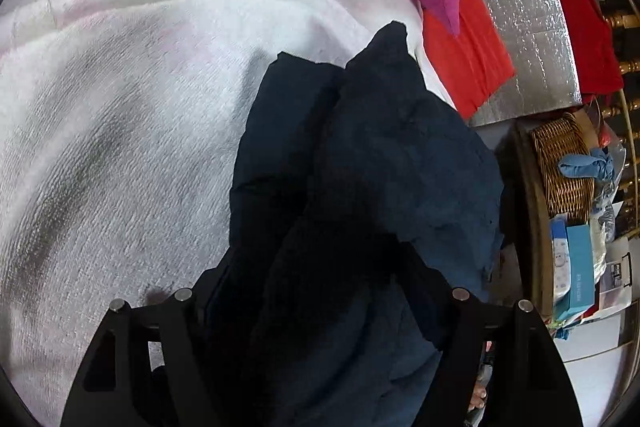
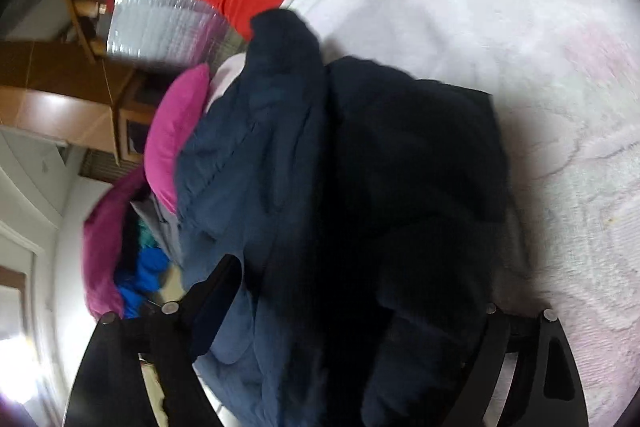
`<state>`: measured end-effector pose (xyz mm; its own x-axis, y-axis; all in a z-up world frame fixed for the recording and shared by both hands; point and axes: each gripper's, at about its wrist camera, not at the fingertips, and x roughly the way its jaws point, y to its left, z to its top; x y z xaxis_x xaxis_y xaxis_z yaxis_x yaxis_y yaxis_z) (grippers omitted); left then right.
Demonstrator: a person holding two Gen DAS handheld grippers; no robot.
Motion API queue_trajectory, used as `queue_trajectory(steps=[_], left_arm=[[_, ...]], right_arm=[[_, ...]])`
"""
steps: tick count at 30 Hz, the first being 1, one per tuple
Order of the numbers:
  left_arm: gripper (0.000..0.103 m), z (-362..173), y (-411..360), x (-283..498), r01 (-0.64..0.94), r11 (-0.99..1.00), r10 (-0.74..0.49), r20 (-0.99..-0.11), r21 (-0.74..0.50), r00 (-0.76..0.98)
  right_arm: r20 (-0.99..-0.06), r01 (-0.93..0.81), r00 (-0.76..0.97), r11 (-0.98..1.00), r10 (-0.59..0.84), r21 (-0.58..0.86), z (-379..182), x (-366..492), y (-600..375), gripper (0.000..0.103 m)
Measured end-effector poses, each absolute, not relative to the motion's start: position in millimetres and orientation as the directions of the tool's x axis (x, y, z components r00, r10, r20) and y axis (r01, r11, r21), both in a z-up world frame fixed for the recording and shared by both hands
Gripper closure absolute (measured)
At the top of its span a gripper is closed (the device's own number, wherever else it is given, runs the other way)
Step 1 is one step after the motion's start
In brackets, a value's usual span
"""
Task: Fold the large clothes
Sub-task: 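Open both grippers and pull them back from the folded jacket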
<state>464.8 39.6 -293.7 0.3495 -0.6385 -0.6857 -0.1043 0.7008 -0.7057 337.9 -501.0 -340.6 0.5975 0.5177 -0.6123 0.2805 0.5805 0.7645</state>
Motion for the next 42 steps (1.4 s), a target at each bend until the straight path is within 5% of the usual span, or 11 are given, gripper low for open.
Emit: queue_trajectory(steps=[1,5,9,12,16,20,23,27,32,34,42], left_arm=[[0.042,-292,39,464,-0.106,0.702,-0.632,-0.684,-0.705,0.364],[0.07,-276,36,460,-0.066,0.714,-0.614,-0.668,-0.697,0.42],[0.078,-263,42,448,-0.049,0.702,-0.613,-0.637,-0.711,0.466],[0.075,-272,46,445,-0.077,0.718,-0.594,-0.667,-0.692,0.45],[0.051,-280,42,446,-0.098,0.789,-0.52,-0.743,-0.607,0.422],[0.048,-269,47,440,-0.127,0.795,-0.488,-0.75,-0.593,0.447],[0.046,-244,51,414,-0.092,0.868,-0.37,-0.761,-0.487,0.533],[0.032,-207,37,376,-0.045,0.951,-0.196,-0.708,-0.306,0.679],[0.029,-191,9,341,-0.001,0.989,-0.094,-0.645,-0.145,0.759],[0.028,-193,-10,338,0.024,0.996,-0.074,-0.645,-0.086,0.76],[0.028,-213,-63,331,0.109,0.993,-0.047,-0.692,0.046,0.72]], right_arm=[[-0.625,0.289,0.598,0.592,0.502,0.752,-339,338,-497,0.015],[-0.649,0.294,0.598,0.624,0.471,0.724,-329,338,-484,0.058],[-0.613,0.238,0.666,0.658,0.425,0.715,-295,326,-473,0.067],[-0.61,0.231,0.682,0.672,0.404,0.704,-293,320,-474,0.067],[-0.665,0.321,0.615,0.636,0.423,0.702,-325,327,-484,0.058],[-0.684,0.356,0.614,0.635,0.395,0.686,-315,321,-490,0.039],[-0.717,0.381,0.618,0.676,0.322,0.631,-302,309,-492,0.037],[-0.723,0.407,0.673,0.737,0.157,0.539,-271,278,-491,0.037],[-0.635,0.342,0.772,0.826,0.025,0.448,-234,245,-466,0.038],[-0.627,0.299,0.779,0.867,0.02,0.399,-227,239,-446,0.055],[-0.794,0.275,0.604,0.917,0.068,0.288,-269,255,-418,0.059]])
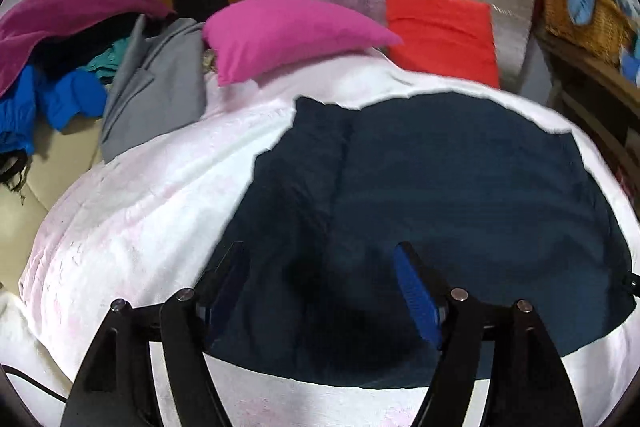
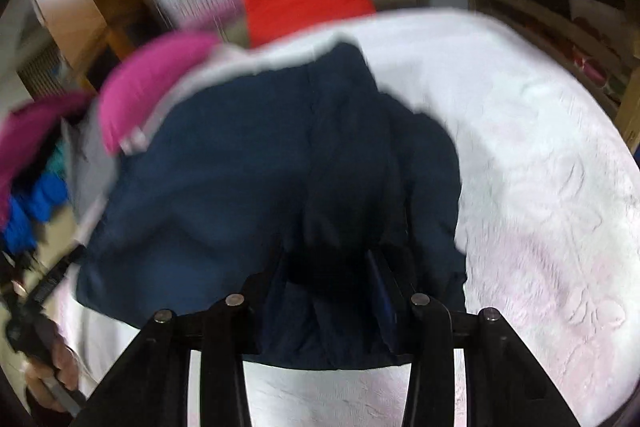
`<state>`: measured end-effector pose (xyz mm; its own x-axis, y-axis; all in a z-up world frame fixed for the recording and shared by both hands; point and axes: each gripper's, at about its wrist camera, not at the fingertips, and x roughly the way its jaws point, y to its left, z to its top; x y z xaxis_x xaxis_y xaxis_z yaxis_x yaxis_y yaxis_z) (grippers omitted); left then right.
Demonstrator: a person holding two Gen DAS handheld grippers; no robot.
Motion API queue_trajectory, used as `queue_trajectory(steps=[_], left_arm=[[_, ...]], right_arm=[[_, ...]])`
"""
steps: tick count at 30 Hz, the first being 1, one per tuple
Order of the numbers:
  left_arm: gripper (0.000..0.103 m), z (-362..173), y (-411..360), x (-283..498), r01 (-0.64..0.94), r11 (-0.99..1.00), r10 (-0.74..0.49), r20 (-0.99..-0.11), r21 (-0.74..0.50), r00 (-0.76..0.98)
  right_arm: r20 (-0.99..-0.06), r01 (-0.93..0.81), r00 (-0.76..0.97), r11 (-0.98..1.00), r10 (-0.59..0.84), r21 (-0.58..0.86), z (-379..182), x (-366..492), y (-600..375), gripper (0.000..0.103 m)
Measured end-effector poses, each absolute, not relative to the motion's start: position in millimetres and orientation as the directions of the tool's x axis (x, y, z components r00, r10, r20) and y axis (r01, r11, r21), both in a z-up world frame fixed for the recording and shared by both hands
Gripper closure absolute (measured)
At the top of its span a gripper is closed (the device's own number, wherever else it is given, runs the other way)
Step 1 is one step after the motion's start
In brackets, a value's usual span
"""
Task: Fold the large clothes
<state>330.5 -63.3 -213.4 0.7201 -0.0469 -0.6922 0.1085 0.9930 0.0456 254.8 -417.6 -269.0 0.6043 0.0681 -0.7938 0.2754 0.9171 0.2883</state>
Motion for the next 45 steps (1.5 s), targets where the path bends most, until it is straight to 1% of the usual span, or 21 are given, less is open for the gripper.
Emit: queue_trajectory(steps=[2,4,7,11,12,14,17,19,21,28,33,35,37,39,40,42,45], left_arm=[[0.028,-216,-72,331,0.119,0.989,-0.026,-0.695,0.086,0.718],[0.028,-217,-75,331,0.12,0.986,-0.009,-0.688,0.113,0.725],[0.028,-214,-75,330,0.12,0.987,-0.013,-0.681,0.111,0.732],[0.028,-212,-75,331,0.115,0.987,-0.009,-0.673,0.113,0.74],[0.028,-212,-75,332,0.117,0.987,-0.013,-0.673,0.11,0.74],[0.028,-212,-76,332,0.12,0.987,-0.017,-0.673,0.107,0.74],[0.028,-212,-79,332,0.13,0.985,-0.02,-0.671,0.115,0.741],[0.028,-213,-80,332,0.13,0.984,-0.016,-0.671,0.121,0.741],[0.028,-213,-80,333,0.132,0.984,-0.017,-0.673,0.12,0.739],[0.028,-212,-78,335,0.122,0.986,-0.013,-0.675,0.115,0.738],[0.028,-211,-77,335,0.114,0.987,-0.009,-0.674,0.111,0.739],[0.028,-215,-80,337,0.115,0.986,0.001,-0.688,0.122,0.725],[0.027,-226,-84,342,0.126,0.982,0.013,-0.727,0.137,0.686],[0.026,-233,-87,345,0.131,0.98,0.023,-0.742,0.148,0.67],[0.025,-233,-88,346,0.131,0.979,0.029,-0.741,0.157,0.67],[0.026,-229,-87,345,0.124,0.981,0.028,-0.738,0.149,0.674],[0.026,-221,-83,341,0.133,0.987,-0.03,-0.723,0.087,0.691]], right_arm=[[-0.813,0.287,0.576,0.912,0.08,0.293,-277,259,-421,0.059],[-0.805,0.29,0.586,0.904,0.091,0.313,-271,261,-424,0.059],[-0.753,0.276,0.651,0.893,0.098,0.355,-254,258,-429,0.059],[-0.696,0.231,0.712,0.905,0.093,0.357,-238,259,-426,0.06],[-0.696,0.224,0.711,0.906,0.099,0.359,-239,261,-425,0.06],[-0.724,0.22,0.681,0.913,0.109,0.344,-247,271,-420,0.06],[-0.798,0.244,0.598,0.931,0.076,0.272,-266,289,-407,0.058],[-0.811,0.249,0.583,0.936,0.06,0.248,-270,295,-404,0.058],[-0.81,0.254,0.582,0.931,0.071,0.264,-270,296,-408,0.056],[-0.794,0.26,0.599,0.911,0.108,0.319,-264,292,-412,0.056],[-0.726,0.242,0.679,0.902,0.106,0.357,-244,273,-415,0.056],[-0.71,0.234,0.697,0.904,0.099,0.357,-237,271,-414,0.056],[-0.744,0.247,0.66,0.904,0.107,0.349,-245,277,-413,0.056],[-0.793,0.277,0.599,0.9,0.114,0.338,-263,286,-413,0.056],[-0.799,0.279,0.59,0.9,0.115,0.336,-266,287,-413,0.056],[-0.794,0.275,0.598,0.902,0.111,0.334,-261,287,-412,0.054],[-0.768,0.276,0.628,0.887,0.125,0.371,-254,284,-415,0.053]])
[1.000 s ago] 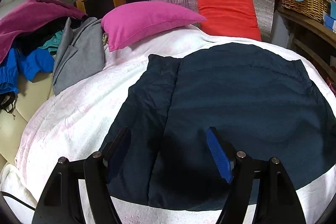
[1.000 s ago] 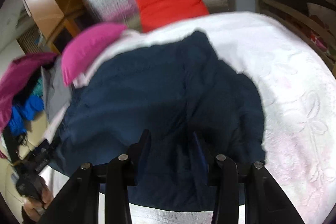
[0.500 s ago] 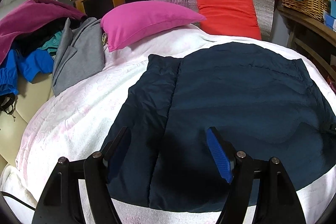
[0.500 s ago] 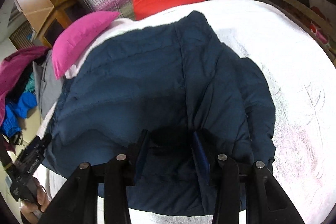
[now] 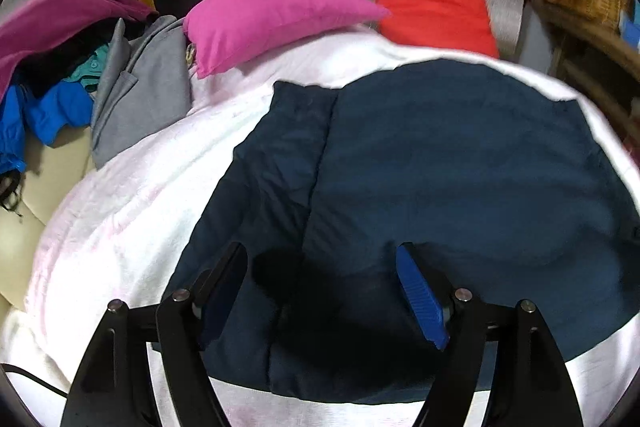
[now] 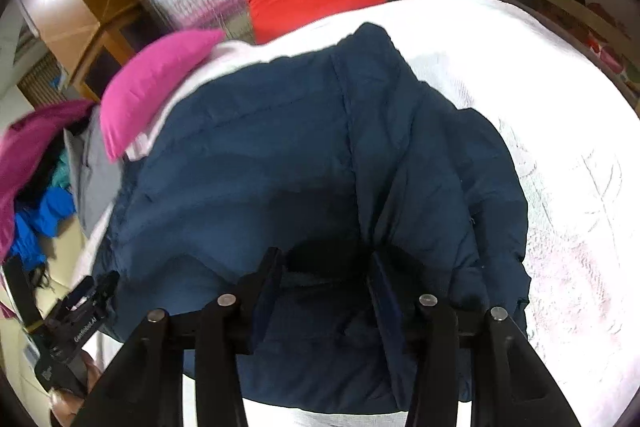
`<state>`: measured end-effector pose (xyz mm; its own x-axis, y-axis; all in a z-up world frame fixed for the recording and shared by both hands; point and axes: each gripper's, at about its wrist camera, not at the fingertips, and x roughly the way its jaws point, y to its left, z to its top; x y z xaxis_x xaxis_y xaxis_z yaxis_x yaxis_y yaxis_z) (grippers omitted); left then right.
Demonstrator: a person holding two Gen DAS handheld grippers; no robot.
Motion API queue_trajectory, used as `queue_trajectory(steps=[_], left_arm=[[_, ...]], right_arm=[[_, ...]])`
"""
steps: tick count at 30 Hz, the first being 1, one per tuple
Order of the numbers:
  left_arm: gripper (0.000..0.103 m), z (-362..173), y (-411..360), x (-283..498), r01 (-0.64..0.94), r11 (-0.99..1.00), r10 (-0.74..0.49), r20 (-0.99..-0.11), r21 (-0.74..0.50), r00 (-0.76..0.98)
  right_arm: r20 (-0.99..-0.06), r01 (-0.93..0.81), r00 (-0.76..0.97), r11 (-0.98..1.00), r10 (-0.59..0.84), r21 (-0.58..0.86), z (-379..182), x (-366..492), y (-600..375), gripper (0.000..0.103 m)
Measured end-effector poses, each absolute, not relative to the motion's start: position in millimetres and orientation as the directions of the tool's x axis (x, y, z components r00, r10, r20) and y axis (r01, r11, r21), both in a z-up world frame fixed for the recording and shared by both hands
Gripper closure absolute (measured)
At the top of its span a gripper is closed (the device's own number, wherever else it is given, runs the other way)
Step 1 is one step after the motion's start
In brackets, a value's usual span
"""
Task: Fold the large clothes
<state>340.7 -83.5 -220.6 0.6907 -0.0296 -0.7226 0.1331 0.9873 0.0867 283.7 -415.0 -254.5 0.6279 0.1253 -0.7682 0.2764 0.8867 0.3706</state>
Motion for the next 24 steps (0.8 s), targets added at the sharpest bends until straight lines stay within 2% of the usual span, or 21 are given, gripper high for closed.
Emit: queue_trajectory(steps=[7,15,24], left_arm=[[0.025,-220,-99,339,0.144,0.989,-0.075,-0.737,0.031,0.672],[0.025,-224,-106,348,0.079,0.997,-0.055,-0.751,-0.003,0.658],[0.025,-216,-71,365,-0.079,0.997,0.062,-0.732,0.011,0.678]], right_arm=[[-0.75,0.261,0.651,0.893,0.118,0.367,-250,287,-406,0.053],[-0.735,0.232,0.661,0.891,0.15,0.391,-254,309,-392,0.051],[-0.69,0.184,0.695,0.876,0.205,0.445,-238,378,-377,0.051]])
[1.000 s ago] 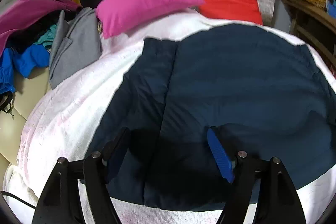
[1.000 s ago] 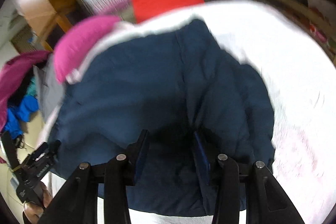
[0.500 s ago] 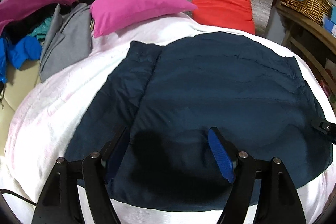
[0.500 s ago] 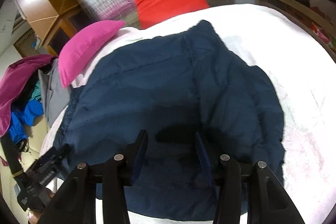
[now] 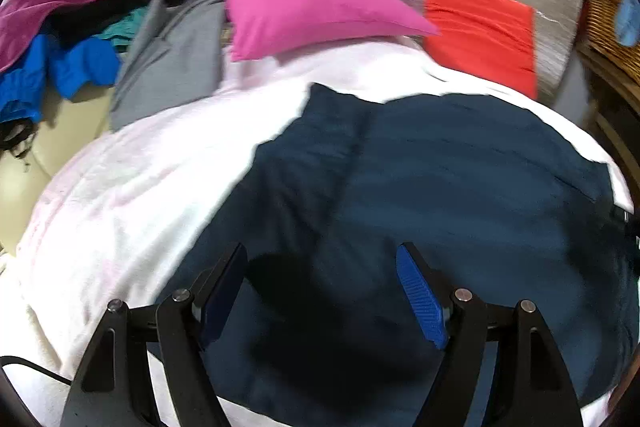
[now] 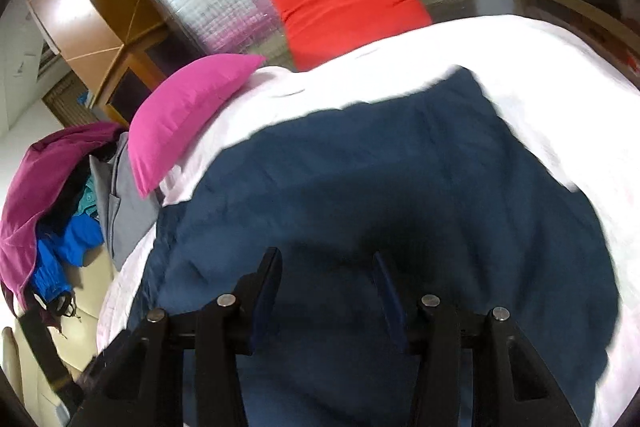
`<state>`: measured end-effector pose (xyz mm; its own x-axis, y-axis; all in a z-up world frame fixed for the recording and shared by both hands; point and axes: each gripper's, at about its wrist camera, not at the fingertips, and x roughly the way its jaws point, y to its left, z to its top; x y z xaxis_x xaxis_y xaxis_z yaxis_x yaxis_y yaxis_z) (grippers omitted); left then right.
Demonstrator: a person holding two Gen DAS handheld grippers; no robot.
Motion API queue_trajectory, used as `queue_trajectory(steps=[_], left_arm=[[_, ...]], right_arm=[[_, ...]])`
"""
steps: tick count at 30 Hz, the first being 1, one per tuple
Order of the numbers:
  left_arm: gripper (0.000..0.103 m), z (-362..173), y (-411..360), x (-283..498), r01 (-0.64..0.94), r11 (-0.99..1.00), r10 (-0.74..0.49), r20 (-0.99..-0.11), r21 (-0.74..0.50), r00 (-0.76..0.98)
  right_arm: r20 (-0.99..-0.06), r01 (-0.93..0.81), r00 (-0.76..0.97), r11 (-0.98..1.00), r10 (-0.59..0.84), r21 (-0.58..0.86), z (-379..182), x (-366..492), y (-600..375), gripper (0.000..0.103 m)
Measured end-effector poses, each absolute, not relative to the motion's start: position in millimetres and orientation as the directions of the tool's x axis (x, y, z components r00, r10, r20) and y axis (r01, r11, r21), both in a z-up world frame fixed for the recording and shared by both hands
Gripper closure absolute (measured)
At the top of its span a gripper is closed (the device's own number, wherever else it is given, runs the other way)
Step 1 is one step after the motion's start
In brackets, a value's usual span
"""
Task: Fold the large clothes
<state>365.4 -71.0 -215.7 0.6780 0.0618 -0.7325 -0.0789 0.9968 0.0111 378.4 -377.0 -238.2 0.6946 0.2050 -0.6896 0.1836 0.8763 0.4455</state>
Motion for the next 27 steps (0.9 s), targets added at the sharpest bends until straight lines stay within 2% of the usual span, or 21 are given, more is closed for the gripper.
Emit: queue_trajectory(steps=[5,9,11,15,17,22,27], left_arm=[[0.025,-217,-48,372,-0.127,0.991,0.108,-0.727,0.029,0.678],[0.026,-225,-42,382,-0.124,0.992,0.091,-0.766,0.015,0.636],[0.026,-223,-45,380,-0.106,0.994,0.085,-0.759,0.021,0.646],[0.025,-213,-54,369,-0.056,0.998,0.048,-0.728,0.013,0.684],[0.025,-208,-59,359,-0.034,0.999,0.031,-0.707,0.01,0.707],[0.025,-197,-71,336,0.022,1.0,-0.008,-0.656,0.014,0.755],[0.025,-192,-81,317,0.074,0.997,-0.037,-0.611,0.036,0.791]], right_arm=[[-0.722,0.165,0.648,0.881,0.241,0.443,-239,444,-348,0.052],[-0.841,0.267,0.504,0.891,0.195,0.367,-269,493,-338,0.051],[-0.845,0.275,0.495,0.886,0.202,0.372,-272,494,-339,0.051],[-0.805,0.25,0.568,0.897,0.168,0.364,-250,452,-346,0.05],[-0.786,0.234,0.6,0.908,0.147,0.348,-243,416,-350,0.043],[-0.766,0.232,0.638,0.931,0.074,0.283,-237,334,-365,0.042],[-0.775,0.287,0.63,0.911,0.052,0.295,-245,272,-386,0.042]])
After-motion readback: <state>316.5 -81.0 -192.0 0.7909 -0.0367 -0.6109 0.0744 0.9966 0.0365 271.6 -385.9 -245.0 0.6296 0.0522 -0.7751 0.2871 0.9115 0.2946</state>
